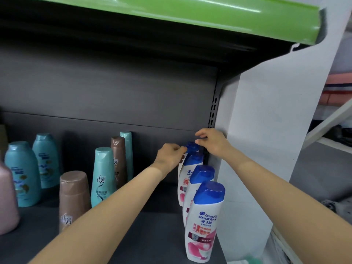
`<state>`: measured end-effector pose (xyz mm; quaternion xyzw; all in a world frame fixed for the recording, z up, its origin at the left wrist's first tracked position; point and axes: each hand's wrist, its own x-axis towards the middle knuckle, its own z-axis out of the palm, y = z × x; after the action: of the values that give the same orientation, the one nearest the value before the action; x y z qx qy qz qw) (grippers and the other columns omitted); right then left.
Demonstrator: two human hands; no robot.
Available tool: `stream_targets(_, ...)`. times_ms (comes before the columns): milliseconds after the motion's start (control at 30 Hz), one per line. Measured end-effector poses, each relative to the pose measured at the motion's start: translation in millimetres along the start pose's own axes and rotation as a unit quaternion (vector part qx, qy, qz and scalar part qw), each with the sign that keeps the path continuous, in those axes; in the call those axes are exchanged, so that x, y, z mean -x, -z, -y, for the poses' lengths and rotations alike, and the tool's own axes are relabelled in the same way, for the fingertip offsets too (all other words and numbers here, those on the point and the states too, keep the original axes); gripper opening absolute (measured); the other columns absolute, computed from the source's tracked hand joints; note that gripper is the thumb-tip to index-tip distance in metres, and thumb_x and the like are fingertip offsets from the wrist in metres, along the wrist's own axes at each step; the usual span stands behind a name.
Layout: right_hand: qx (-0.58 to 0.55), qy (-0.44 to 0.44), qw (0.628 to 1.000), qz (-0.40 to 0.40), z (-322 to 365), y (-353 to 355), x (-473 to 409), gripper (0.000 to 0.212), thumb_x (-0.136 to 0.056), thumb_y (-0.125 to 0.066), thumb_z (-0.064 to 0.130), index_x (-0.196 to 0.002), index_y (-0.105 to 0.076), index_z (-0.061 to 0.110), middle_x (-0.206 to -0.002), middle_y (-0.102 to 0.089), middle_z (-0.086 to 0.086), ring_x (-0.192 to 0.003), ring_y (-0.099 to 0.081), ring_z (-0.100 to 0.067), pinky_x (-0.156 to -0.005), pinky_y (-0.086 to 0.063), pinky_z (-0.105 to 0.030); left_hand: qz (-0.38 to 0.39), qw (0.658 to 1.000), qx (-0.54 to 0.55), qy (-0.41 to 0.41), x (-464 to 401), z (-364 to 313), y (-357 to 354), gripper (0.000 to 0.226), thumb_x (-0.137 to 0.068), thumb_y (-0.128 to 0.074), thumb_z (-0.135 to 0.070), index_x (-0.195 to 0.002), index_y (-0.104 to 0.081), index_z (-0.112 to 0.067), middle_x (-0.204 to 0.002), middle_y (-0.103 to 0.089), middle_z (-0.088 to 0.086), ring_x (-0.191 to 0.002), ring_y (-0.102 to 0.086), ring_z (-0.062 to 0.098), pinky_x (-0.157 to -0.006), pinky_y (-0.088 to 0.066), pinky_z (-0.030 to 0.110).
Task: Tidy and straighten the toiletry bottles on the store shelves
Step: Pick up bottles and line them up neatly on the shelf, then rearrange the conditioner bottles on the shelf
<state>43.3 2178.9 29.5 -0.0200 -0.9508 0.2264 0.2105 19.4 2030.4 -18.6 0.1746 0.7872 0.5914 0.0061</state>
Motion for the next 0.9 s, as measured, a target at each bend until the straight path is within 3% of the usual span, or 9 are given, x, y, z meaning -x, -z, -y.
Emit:
stream_targets(167,-0.03,0.04,0.999,-0.018,38.8,16.2,30.9,0.025,-0.094,-0.054,0.016,-0.118,-0.061,0.012,-0.11,-0.066,-0.008,-0.087,-0.062,-0.014,-0.08,-0.044,-0.02,-0.036,0.994,-0.076,-0.066,26.2,-14.4,25.5,0.016,-0.089,-0.053,-0.019,-0.088,-0.068,-0.012,-0.083,-0.07,0.006,-0.078,-0.067,0.022,-0.077,-0.054,0.031)
stream_targets(300,-0.079,0.012,0.997,-0.013,80.4,22.7,59.7,0.022,-0.095,-0.051,0.013,-0.114,-0.062,0.015,-0.099,-0.066,-0.001,-0.069,-0.06,-0.005,-0.059,-0.044,-0.01,-0.031,0.987,-0.117,-0.105,60.5,-24.7,58.4,0.015,-0.087,-0.053,-0.018,-0.087,-0.067,-0.014,-0.086,-0.071,0.009,-0.078,-0.068,0.025,-0.075,-0.053,0.028)
stream_targets(433,-0.101,0.015,0.995,-0.023,125.1,9.4,95.9,0.02,-0.093,-0.054,0.013,-0.11,-0.065,0.014,-0.095,-0.069,-0.003,-0.071,-0.063,-0.012,-0.057,-0.044,-0.008,-0.061,0.954,-0.221,-0.193,103.9,-32.3,107.4,0.018,-0.086,-0.054,-0.024,-0.096,-0.068,-0.02,-0.093,-0.068,0.0,-0.089,-0.062,0.018,-0.078,-0.046,0.025)
stream_targets(567,-0.111,0.008,0.994,-0.013,167.7,-14.7,124.9,0.022,-0.09,-0.054,0.011,-0.108,-0.066,0.013,-0.098,-0.07,-0.008,-0.079,-0.067,-0.019,-0.063,-0.045,-0.014,-0.067,0.936,-0.223,-0.263,140.6,-33.0,163.9,0.012,-0.085,-0.055,-0.025,-0.09,-0.066,-0.023,-0.084,-0.068,-0.006,-0.085,-0.063,0.015,-0.08,-0.052,0.033)
stream_targets(767,-0.144,-0.046,0.988,0.017,207.6,-53.6,159.3,0.029,-0.09,-0.052,0.01,-0.115,-0.063,0.02,-0.1,-0.068,-0.002,-0.097,-0.064,-0.019,-0.089,-0.052,-0.037,-0.024,0.948,-0.23,-0.218,164.3,-4.6,217.2,0.015,-0.088,-0.056,-0.02,-0.098,-0.066,-0.018,-0.096,-0.067,-0.003,-0.092,-0.061,0.014,-0.08,-0.045,0.023)
stream_targets(900,-0.201,-0.079,0.973,0.077,225.4,-72.7,179.2,0.038,-0.09,-0.056,0.01,-0.128,-0.052,0.015,-0.109,-0.061,-0.003,-0.102,-0.057,-0.017,-0.08,-0.05,-0.031,0.034,0.962,-0.202,-0.179,170.1,18.9,228.9,0.026,-0.089,-0.06,-0.023,-0.114,-0.061,-0.016,-0.108,-0.067,0.004,-0.099,-0.06,0.017,-0.083,-0.045,0.023)
